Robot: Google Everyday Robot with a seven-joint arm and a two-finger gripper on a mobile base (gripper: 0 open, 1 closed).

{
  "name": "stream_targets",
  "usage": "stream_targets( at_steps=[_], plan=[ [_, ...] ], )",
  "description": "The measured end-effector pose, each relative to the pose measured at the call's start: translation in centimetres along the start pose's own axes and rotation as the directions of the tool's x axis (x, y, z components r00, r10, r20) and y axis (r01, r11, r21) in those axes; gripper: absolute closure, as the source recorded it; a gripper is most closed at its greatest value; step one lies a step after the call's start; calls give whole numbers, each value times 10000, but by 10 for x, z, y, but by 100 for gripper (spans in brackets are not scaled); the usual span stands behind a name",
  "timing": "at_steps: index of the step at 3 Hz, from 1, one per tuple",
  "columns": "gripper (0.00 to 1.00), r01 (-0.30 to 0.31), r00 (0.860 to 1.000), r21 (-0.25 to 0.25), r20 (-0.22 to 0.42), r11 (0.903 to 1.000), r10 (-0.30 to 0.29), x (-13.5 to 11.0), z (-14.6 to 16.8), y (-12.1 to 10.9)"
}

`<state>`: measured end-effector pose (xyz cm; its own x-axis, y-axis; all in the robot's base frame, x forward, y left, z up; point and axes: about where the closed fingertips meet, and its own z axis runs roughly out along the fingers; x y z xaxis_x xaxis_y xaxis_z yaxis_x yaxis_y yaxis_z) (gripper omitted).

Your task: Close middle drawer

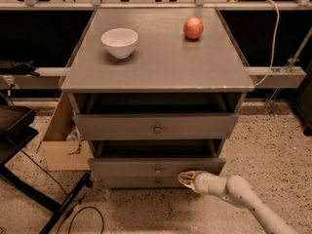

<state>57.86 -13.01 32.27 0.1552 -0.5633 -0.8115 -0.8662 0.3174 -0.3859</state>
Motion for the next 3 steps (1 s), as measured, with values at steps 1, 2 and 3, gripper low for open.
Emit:
stream_targets(
  at_steps=[1,2,3],
  plan=[
    [77,218,9995,100,209,9997,-220,-4,9,-14],
    [56,218,9995,100,209,9997,-220,-4,9,-14],
    [25,218,9995,99,210,9997,-220,-4,9,-14]
  ],
)
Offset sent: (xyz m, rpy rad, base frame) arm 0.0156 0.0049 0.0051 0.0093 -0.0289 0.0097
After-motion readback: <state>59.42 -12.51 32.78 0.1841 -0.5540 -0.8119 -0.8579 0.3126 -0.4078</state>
